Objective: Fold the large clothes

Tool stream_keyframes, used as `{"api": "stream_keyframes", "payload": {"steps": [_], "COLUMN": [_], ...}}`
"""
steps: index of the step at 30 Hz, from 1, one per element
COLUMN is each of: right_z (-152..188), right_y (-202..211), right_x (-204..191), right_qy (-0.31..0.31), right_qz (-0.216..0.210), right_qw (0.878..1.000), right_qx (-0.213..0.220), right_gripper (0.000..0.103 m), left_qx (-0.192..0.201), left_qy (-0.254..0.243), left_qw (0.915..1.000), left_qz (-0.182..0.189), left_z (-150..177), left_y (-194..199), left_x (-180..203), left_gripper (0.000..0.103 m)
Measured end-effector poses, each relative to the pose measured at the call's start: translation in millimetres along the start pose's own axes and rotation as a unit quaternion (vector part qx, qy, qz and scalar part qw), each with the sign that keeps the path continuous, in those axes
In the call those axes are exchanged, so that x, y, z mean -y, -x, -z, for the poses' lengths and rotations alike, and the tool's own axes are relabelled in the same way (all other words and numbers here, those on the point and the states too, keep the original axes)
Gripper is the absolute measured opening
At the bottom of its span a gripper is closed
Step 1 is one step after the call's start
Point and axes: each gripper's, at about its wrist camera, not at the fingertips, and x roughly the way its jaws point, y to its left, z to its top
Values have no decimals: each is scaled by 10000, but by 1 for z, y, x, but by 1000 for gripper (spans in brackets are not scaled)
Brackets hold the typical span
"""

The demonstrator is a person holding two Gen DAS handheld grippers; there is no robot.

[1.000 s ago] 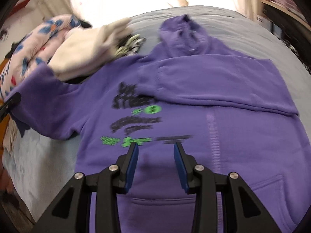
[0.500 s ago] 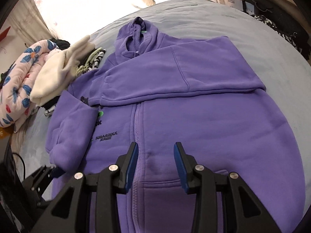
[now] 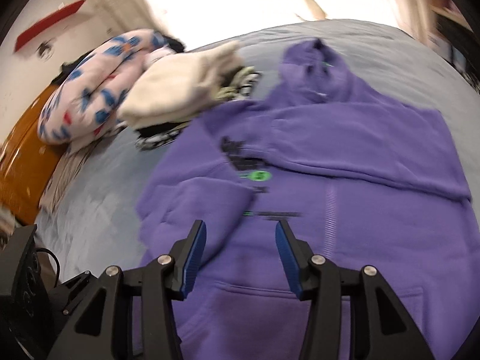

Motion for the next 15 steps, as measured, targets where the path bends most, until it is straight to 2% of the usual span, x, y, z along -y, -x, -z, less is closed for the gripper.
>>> {"api": "stream_keyframes", "payload": {"steps": [3,5,8,12,15], "right_z": [-2,-1,3,15,27], "right_y": [-15,-21,-37,-67,-87], "right_x": [-28,-42,-67,-92,-102], "right_qy": [317,479,770,1314,1769], "right_qz": [-175,-318,-438,-82,465], "right_qw": [9991,9978,9947,9870,9774], "right_qx": [-211,-325,-521,-919,-1061], "right_gripper": [49,59,67,68,68], "left_qx": [136,142,90,-29,-60], "left_qy": [213,311,527,926,1097], "left_qw": [9993,9977,9947,9910,9898], "left_qz": [-264,-581,-876,-967,-903], "left_z": [8,11,17,24,30], "left_y": [18,26,30,29,29], "left_x": [-18,-31,-52,-80,-93], "left_gripper": [83,83,83,83,83]}}
